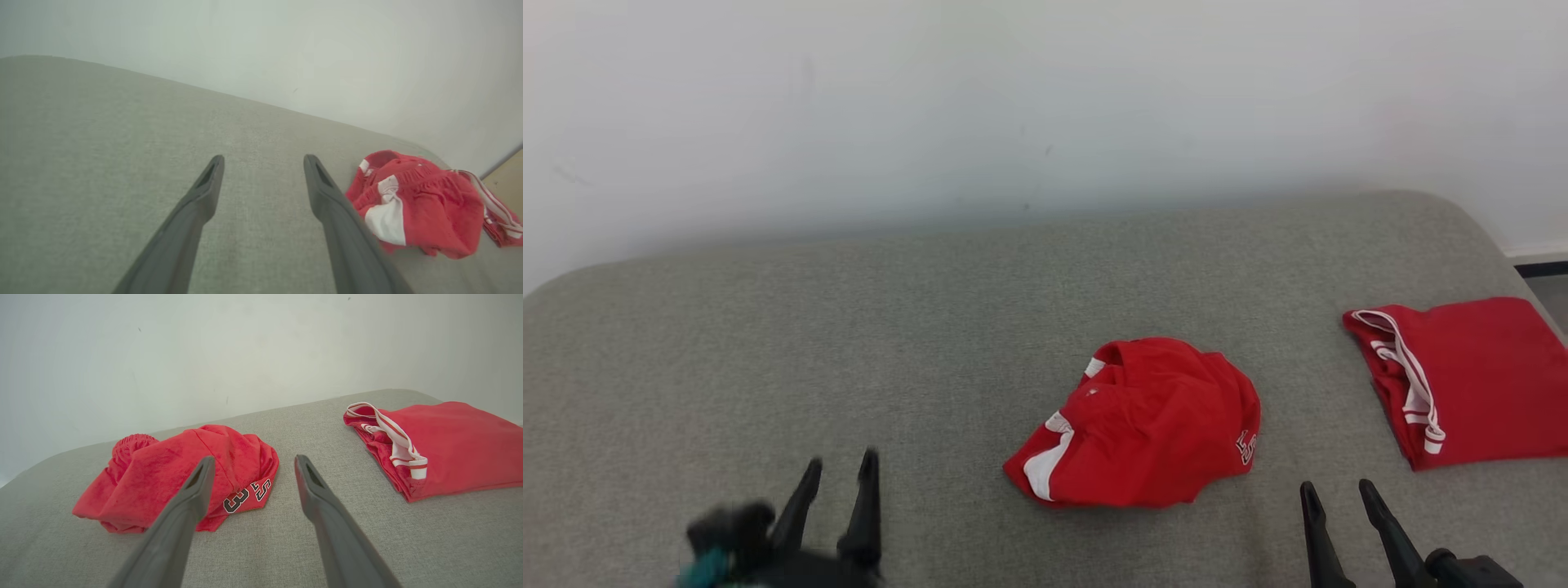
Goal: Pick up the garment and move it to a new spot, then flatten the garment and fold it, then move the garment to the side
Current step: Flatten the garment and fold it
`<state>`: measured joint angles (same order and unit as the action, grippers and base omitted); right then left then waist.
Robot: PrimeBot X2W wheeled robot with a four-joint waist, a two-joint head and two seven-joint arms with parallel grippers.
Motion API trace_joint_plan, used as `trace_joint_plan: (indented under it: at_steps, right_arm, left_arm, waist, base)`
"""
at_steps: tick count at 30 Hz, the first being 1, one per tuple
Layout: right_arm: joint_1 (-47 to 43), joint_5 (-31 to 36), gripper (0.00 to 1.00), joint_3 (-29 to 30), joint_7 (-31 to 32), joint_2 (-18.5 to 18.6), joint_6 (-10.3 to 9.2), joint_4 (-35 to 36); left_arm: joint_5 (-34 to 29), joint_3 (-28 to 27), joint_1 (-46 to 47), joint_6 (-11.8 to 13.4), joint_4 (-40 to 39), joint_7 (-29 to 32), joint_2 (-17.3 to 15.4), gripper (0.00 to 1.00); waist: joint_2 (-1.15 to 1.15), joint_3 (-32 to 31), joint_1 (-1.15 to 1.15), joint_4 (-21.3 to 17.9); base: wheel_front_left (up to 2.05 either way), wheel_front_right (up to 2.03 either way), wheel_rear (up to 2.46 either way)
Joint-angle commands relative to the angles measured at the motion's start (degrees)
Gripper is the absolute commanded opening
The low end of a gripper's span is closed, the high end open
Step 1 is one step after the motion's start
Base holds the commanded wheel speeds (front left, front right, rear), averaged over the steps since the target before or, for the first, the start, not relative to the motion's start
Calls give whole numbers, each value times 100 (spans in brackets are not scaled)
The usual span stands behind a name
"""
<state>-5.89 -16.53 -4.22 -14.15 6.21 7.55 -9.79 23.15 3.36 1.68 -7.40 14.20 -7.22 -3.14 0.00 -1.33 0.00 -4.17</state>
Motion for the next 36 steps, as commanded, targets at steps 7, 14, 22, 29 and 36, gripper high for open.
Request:
trace_joint_plan:
  at_steps: [7, 14, 22, 29, 36]
  right_arm:
    - [144, -27, 100, -135, 10, -37, -15, 17]
    - [421, -59, 100, -322, -29, -77, -15, -12]
    - [617, -162, 100, -464, -90, -198, -15, -116]
    - [704, -219, 100, -486, -105, -273, -15, -149]
    - [712, -181, 100, -521, -108, -304, -15, -84]
  left_arm:
    - [1092, 150, 1910, 369, 772, 2018, 21, 100]
    - [2221, 889, 3219, 1519, 1345, 3437, 24, 100]
    - [2130, 1462, 3847, 2076, 1831, 3675, 9, 100]
    - [1980, 1537, 4025, 2195, 2262, 3589, -111, 100]
    - [2050, 1518, 4105, 2126, 2500, 3479, -128, 100]
  waist:
    - [0, 295, 0, -477]
    - [0, 648, 0, -1171]
    - [0, 1026, 0, -1959]
    - [0, 1259, 0, -2353]
    - [0, 1273, 0, -2448]
  base:
    - [0, 0, 0]
    - [0, 0, 0]
    - [0, 0, 0]
    - [0, 0, 0]
    - [0, 0, 0]
